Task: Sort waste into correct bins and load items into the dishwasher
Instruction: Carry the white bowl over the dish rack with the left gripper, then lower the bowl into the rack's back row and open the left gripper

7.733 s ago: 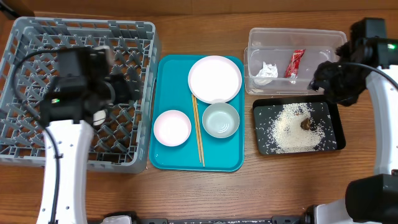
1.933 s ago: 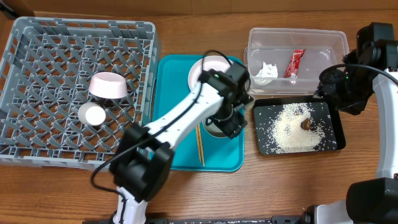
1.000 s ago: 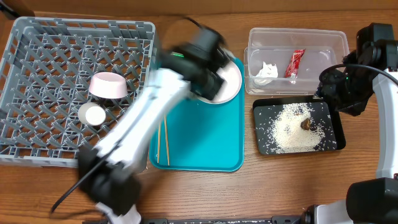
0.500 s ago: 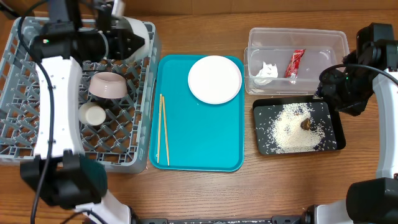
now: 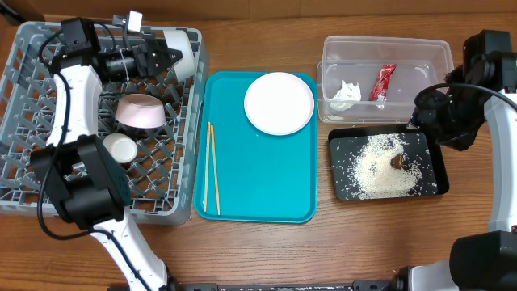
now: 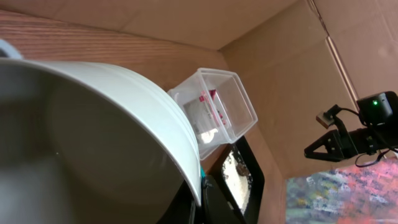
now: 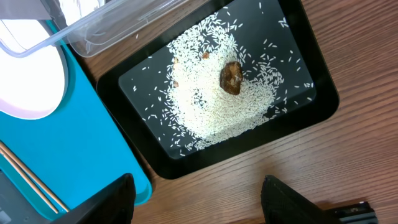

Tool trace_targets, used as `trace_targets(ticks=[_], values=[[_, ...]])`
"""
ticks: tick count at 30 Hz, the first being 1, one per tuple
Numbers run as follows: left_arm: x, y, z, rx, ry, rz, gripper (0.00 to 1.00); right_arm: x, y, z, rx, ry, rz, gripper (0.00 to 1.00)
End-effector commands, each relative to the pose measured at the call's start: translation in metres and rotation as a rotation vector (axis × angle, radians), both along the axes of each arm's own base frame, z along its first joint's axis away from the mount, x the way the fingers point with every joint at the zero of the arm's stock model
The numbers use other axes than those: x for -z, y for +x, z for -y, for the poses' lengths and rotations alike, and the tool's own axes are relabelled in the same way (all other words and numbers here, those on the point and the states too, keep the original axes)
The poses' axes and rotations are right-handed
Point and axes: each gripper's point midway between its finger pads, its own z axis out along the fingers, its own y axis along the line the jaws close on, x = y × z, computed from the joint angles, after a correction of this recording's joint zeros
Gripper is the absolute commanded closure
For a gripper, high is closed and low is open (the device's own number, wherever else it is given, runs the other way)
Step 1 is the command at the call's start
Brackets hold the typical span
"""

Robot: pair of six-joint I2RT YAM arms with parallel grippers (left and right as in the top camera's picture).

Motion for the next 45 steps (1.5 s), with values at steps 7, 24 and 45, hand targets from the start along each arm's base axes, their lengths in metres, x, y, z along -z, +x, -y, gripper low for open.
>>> trace_targets(ticks=[7,24,45], values=[[0.034,0.011,-0.047,-0.101,0.044,-0.031,0.96,-0.015,0.001,0.003,0.001,-0.02,0.055,0.34],[0.067,0.006,-0.088,-0.231,0.179,-0.161,0.55,-0.015,0.001,0.003,0.001,-0.019,0.055,0.34],[0.013,-0.026,-0.12,-0.353,0.306,-0.176,0.0,-0.015,0.0,0.003,0.001,-0.018,0.048,0.34]])
